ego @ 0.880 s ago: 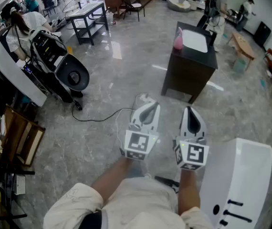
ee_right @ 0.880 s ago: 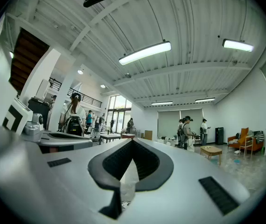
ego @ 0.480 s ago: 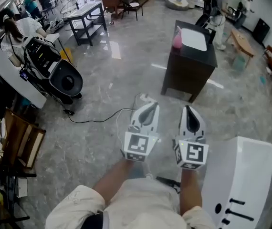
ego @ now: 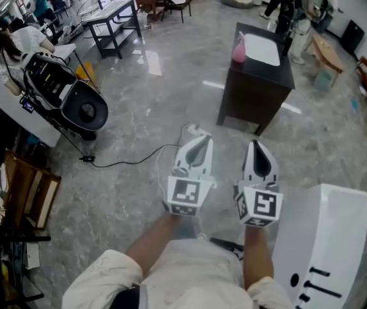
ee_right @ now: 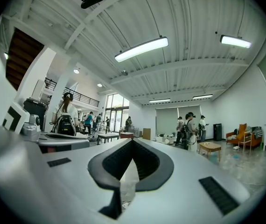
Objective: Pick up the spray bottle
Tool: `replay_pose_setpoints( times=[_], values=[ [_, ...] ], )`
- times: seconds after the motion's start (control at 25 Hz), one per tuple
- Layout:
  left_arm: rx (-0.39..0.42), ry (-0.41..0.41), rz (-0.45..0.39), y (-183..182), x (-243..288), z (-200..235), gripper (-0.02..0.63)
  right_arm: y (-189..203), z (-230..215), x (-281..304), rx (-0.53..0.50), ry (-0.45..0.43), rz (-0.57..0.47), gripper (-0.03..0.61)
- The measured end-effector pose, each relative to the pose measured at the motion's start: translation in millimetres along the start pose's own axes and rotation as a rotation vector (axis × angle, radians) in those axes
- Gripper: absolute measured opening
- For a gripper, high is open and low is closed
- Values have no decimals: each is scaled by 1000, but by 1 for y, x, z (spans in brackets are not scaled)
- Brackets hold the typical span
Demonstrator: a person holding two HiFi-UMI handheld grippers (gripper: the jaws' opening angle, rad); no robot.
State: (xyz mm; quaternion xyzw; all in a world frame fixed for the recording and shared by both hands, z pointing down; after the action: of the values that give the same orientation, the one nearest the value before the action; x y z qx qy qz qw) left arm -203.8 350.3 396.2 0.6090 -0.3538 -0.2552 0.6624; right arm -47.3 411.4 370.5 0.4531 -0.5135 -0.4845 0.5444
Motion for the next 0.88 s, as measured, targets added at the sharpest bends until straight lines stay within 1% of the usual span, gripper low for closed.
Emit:
replay_pose_setpoints(
  times=[0.16, 0.28, 0.44, 0.6, 0.72, 0.88],
  values=[
    [-18, 19, -16, -12, 36, 7, 2, -9, -16, 34, -1, -10, 24, 6],
    [-9, 26, -17, -15, 47, 22, 2, -11, -9, 53, -2, -24, 38, 6],
    [10, 32, -21, -31, 92, 40, 2, -19, -21, 103, -10, -37, 40, 6],
    [3, 40, -16, -33, 93, 75, 2, -27, 6, 127, -11, -36, 37, 6],
    [5, 55, -37, -40, 110, 91, 2, -32, 8, 150, -4, -26, 37, 6],
    [24, 78, -30, -44, 125, 117, 2, -41, 23, 178, -8, -19, 21, 6]
  ],
)
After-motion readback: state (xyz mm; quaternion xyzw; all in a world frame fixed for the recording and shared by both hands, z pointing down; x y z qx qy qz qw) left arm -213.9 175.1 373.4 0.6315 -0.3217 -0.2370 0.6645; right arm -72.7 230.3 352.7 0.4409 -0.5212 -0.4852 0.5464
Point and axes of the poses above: the fingertips, and each gripper's own axes: x forward along the fingers, z to its left, y out of its underside, the point moved 8 cm from there along -x, backward along the fingers, and after that the axes turned 9 degrees about z, right-handed, at the moved point
